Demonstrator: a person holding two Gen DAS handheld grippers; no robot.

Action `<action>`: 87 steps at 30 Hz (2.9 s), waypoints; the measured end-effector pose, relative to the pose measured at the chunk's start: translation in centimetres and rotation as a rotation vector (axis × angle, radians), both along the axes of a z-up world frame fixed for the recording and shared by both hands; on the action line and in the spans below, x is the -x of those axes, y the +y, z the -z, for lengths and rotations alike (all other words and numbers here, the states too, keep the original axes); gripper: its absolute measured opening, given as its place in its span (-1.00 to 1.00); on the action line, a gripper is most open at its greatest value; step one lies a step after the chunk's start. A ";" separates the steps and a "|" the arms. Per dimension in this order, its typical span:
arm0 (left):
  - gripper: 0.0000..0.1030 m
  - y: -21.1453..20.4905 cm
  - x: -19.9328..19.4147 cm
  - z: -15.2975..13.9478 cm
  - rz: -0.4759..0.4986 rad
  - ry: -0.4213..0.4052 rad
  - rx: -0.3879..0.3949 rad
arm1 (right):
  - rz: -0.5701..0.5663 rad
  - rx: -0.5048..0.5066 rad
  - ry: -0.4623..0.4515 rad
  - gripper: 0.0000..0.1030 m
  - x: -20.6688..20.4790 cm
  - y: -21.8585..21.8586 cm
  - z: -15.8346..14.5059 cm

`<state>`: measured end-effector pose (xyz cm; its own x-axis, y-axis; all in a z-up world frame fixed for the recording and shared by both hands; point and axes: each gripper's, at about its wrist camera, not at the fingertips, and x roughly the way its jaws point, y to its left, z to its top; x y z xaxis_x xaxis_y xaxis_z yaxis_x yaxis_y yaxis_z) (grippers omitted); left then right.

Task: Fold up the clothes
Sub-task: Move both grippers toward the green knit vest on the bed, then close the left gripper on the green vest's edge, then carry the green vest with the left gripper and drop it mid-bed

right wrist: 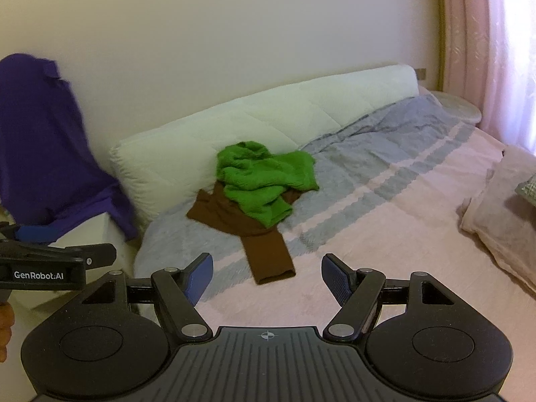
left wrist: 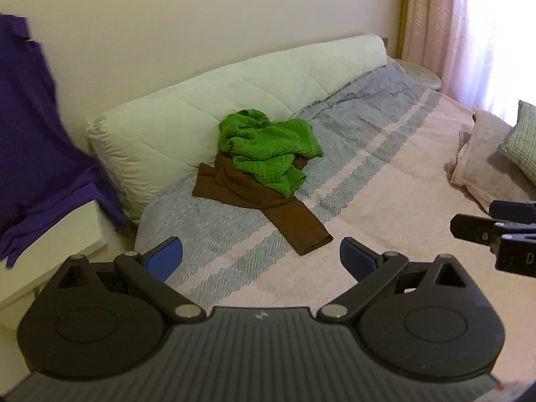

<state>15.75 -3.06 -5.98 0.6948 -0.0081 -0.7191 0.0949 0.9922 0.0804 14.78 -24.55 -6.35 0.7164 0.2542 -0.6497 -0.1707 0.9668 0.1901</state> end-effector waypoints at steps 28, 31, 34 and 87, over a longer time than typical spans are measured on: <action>0.90 8.8 -38.6 14.4 0.291 0.141 -0.075 | 0.336 -0.013 0.195 0.34 -30.3 5.4 12.8; 0.89 8.6 -42.7 16.9 0.309 0.152 -0.071 | 0.360 -0.018 0.210 0.34 -33.0 4.7 14.6; 0.86 8.2 -46.1 19.0 0.328 0.154 -0.071 | 0.386 -0.012 0.223 0.34 -35.2 4.0 16.1; -0.83 -12.6 -10.7 1.7 1.125 -0.027 0.272 | 1.131 -0.100 0.076 0.34 11.3 -11.8 4.0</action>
